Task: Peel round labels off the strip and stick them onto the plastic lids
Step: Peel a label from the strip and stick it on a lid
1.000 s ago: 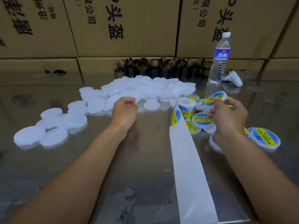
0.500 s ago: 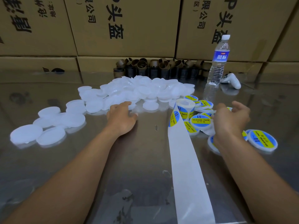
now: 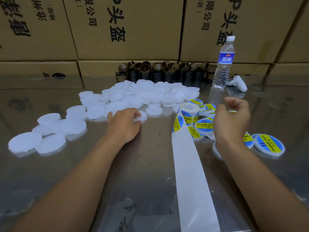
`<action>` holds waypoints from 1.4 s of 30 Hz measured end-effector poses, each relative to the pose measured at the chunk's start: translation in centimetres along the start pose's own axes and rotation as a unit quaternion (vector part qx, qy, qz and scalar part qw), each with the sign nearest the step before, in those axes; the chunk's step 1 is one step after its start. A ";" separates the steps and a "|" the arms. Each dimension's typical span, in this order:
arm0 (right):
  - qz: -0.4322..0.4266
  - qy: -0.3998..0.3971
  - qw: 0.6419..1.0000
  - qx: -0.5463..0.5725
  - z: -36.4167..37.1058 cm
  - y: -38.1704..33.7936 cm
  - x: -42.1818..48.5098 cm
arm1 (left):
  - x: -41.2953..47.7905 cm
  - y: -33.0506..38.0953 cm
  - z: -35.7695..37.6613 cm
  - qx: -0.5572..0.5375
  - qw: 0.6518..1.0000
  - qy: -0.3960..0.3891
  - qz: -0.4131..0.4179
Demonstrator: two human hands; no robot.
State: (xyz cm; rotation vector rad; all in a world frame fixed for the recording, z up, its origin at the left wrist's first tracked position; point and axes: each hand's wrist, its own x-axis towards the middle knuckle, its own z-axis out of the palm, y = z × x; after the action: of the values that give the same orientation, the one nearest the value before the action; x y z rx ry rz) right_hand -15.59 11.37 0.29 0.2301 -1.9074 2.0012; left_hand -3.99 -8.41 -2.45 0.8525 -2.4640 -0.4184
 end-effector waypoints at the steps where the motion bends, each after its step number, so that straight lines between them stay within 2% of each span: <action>1: -0.001 -0.002 1.000 0.004 0.0 0.0 0.0 | -0.1 0.2 -0.1 -0.007 1.000 0.005 0.008; 7: -0.001 -0.009 1.000 0.022 0.1 -0.1 -0.1 | -0.9 1.0 -0.8 -0.061 0.997 0.024 0.027; 13: 0.012 -0.029 0.999 0.021 0.2 0.1 0.0 | -1.0 1.0 -0.6 -0.046 0.994 -0.093 -0.025; 15: 0.012 -0.036 0.999 0.025 0.2 0.1 0.0 | -1.0 1.0 -0.6 -0.064 0.995 -0.080 -0.019; 18: 0.010 -0.057 0.998 0.037 0.2 0.0 -0.2 | -1.2 1.9 -0.7 -0.140 0.990 -0.014 0.023; 20: 0.009 -0.099 0.993 0.056 0.2 -0.2 -0.5 | -1.6 2.9 -1.0 -0.200 0.976 0.037 0.070; 22: -0.016 -0.159 0.986 0.054 0.3 -0.4 -1.0 | -2.3 4.1 -1.2 -0.227 0.965 0.057 0.123; 26: -0.027 -0.310 0.950 0.041 0.4 -0.7 -2.1 | -3.5 5.6 -1.1 -0.204 0.950 0.067 0.225; 29: -0.016 -0.364 0.931 0.025 0.2 -0.8 -2.3 | -3.9 6.0 -1.1 -0.190 0.948 0.048 0.251; 32: 0.012 -0.369 0.929 0.037 0.1 -0.8 -2.2 | -4.0 6.5 -1.2 -0.293 0.932 0.008 0.213; 35: 0.019 -0.401 0.913 0.071 0.1 -0.9 -2.3 | -3.8 7.1 -1.2 -0.463 0.882 -0.015 0.085; 37: 0.018 -0.414 0.907 0.076 0.2 -0.9 -2.4 | -3.6 7.2 -0.9 -0.550 0.832 -0.074 0.019; 39: 0.018 -0.421 0.904 0.069 0.4 -0.7 -2.4 | -3.6 7.2 -0.6 -0.620 0.772 -0.142 -0.006; 42: 0.017 -0.422 0.904 0.063 0.5 -0.6 -2.5 | -3.3 7.4 -0.5 -0.714 0.672 -0.197 -0.010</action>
State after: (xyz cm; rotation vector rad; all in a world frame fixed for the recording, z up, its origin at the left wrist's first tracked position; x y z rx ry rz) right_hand -13.11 10.52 -0.01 1.2860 -2.2245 2.2532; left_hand -5.14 -0.72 -0.02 0.0337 -1.5118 -2.2574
